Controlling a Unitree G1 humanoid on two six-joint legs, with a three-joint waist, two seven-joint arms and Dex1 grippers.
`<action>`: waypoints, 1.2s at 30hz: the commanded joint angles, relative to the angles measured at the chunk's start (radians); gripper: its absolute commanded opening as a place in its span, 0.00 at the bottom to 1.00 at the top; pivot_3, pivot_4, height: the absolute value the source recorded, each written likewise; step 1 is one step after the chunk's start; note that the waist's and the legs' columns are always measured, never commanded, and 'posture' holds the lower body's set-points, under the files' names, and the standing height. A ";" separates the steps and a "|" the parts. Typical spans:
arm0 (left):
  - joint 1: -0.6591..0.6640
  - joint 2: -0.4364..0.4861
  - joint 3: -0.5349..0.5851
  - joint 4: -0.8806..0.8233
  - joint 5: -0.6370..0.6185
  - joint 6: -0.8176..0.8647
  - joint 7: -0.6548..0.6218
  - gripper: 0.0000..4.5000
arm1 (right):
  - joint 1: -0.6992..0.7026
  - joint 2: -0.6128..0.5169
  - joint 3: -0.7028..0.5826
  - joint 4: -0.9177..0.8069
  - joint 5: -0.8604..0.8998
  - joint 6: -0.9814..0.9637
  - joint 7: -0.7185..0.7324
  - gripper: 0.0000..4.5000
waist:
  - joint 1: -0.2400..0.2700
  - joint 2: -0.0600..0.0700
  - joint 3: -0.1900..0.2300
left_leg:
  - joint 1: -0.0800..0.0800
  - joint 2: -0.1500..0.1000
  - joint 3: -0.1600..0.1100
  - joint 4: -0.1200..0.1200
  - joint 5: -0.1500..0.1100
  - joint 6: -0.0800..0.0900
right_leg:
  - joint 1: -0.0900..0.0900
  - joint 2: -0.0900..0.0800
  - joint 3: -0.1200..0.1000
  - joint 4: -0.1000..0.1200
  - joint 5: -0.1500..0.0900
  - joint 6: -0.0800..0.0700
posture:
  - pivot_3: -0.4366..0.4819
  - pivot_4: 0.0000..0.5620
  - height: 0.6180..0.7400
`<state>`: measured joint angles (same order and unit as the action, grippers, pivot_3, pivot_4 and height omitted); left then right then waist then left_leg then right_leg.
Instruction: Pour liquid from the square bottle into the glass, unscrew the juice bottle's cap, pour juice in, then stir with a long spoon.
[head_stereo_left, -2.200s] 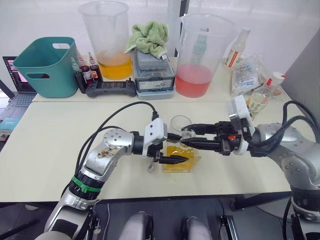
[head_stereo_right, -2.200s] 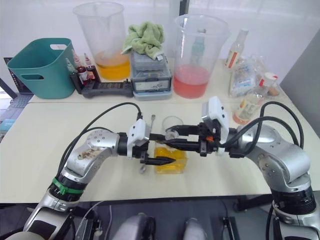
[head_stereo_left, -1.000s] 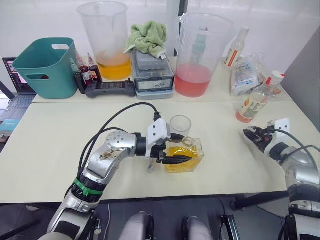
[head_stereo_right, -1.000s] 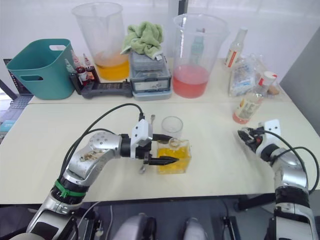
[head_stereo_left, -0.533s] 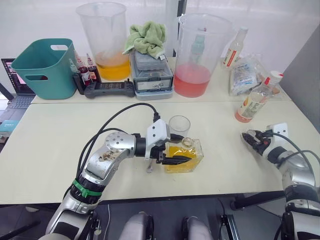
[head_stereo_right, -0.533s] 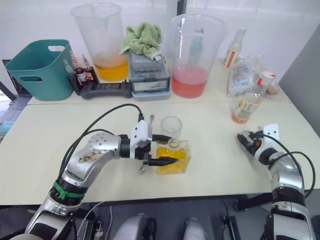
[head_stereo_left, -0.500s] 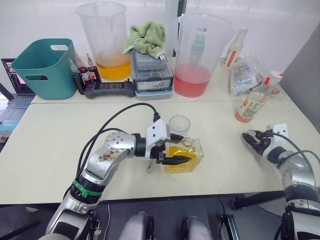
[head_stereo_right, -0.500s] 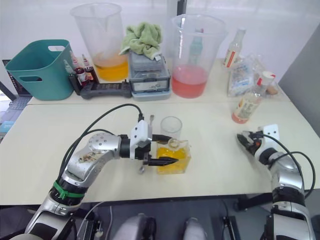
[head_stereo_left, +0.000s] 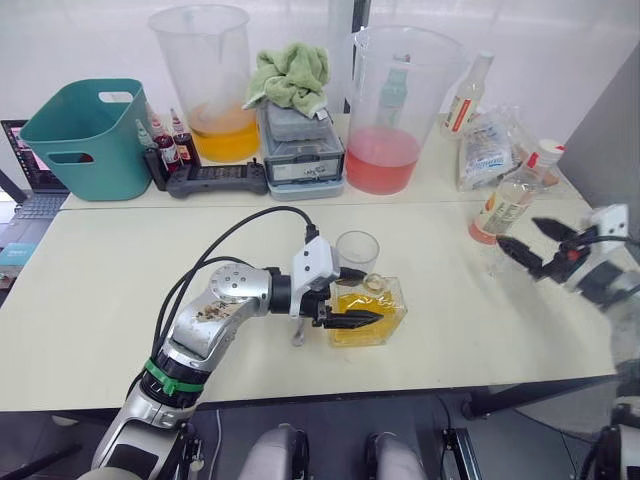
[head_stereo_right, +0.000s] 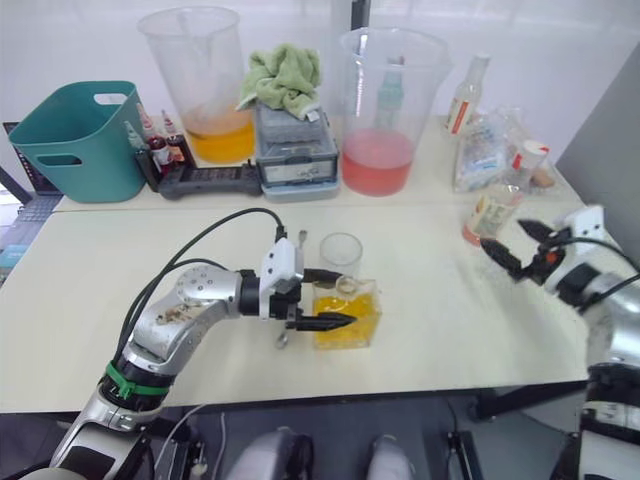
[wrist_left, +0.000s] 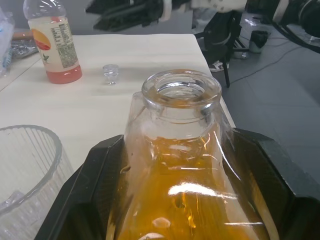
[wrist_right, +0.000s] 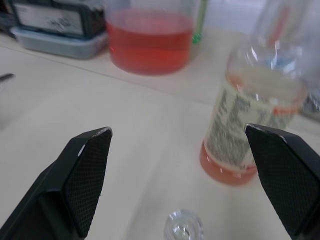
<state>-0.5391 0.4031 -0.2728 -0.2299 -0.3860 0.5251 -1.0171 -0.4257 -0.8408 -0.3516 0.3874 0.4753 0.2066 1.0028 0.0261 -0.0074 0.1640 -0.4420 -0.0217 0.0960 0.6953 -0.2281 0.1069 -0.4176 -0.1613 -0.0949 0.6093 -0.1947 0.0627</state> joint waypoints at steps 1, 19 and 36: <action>-0.014 0.007 0.026 -0.076 -0.056 0.027 -0.006 0.62 | 0.054 -0.046 0.005 -0.183 0.090 0.152 0.079 1.00 | 0.001 0.000 0.000 | 0.000 0.000 0.000 0.000 0.000 0.000 | 0.000 0.000 0.000 0.000 0.000 0.000 | 0.48 0.27 1.00; 0.001 0.307 0.392 -0.298 -0.366 0.314 0.049 0.62 | 0.049 -0.151 0.071 -0.545 0.321 0.588 0.181 1.00 | 0.003 0.001 0.001 | -0.003 0.000 0.000 0.000 0.000 0.001 | -0.004 -0.001 0.000 0.000 0.000 0.000 | 0.48 0.27 1.00; -0.083 0.501 0.471 -0.093 -0.322 0.249 0.035 0.62 | 0.039 -0.086 0.118 -0.529 0.287 0.539 0.183 1.00 | 0.011 -0.002 0.002 | -0.003 -0.001 0.001 0.000 0.000 -0.001 | -0.004 0.001 0.000 0.000 0.000 0.000 | 0.48 0.27 1.00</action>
<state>-0.5904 0.8774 0.1904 -0.3131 -0.7388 0.8530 -0.9461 -0.3823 -0.9226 -0.2031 -0.1245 0.7583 0.7670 1.1858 0.0369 -0.0093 0.1663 -0.4451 -0.0222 0.0973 0.6949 -0.2279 0.1059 -0.4214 -0.1601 -0.0951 0.6092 -0.1950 0.0628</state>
